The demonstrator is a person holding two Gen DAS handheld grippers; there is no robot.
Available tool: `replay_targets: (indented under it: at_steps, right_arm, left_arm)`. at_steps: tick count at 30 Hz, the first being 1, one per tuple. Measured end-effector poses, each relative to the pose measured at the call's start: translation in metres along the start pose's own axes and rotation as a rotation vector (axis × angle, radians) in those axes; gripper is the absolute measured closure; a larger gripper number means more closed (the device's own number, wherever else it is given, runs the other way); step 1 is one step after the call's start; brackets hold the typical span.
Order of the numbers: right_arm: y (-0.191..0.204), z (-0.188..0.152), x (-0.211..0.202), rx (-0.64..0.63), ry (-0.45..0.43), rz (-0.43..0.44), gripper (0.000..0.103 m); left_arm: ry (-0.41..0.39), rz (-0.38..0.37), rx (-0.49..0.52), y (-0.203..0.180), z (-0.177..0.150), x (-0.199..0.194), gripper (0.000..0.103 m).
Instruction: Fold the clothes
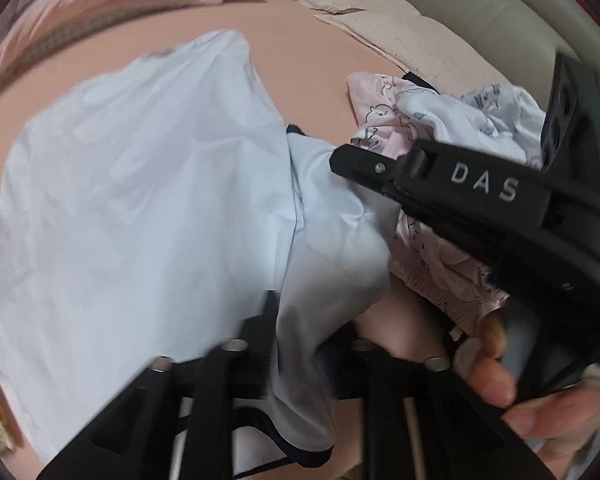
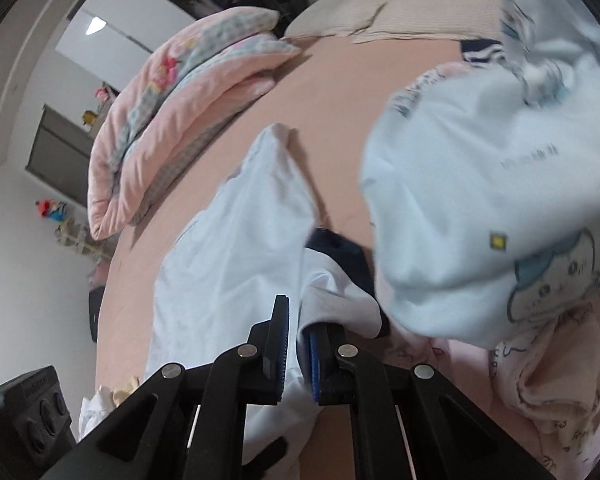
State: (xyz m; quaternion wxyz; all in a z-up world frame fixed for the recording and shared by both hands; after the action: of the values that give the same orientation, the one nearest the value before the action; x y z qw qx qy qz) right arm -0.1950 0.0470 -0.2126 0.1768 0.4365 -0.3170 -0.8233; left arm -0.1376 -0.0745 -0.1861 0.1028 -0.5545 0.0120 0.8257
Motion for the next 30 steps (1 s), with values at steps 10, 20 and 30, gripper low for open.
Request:
replay_targets:
  at_steps: [10, 20, 30]
  right_arm:
    - [0.004, 0.012, 0.000, -0.022, 0.100, 0.091, 0.096]
    - [-0.017, 0.017, 0.000, 0.014, 0.150, 0.048, 0.096]
    - [-0.035, 0.013, 0.005, 0.083, 0.187, 0.086, 0.097]
  left_arm:
    - [-0.058, 0.022, 0.056, -0.026, 0.018, 0.019, 0.042]
    - [-0.060, 0.086, 0.124, -0.055, 0.039, 0.056, 0.050]
    - [0.019, 0.114, 0.067, -0.053, 0.053, 0.103, 0.092]
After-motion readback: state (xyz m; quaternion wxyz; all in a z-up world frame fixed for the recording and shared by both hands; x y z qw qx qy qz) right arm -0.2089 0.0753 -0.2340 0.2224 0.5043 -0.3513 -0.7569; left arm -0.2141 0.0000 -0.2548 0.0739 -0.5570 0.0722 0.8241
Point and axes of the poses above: each gripper's, at about its wrist camera, not at the fingertips, and x roughly the way its jaws point, y to its left, z to its top, the point moved 2 cm from there along x, roughly the way its jaws point, and after that the axes turned 6 degrees about z, right-handed, at the moved point
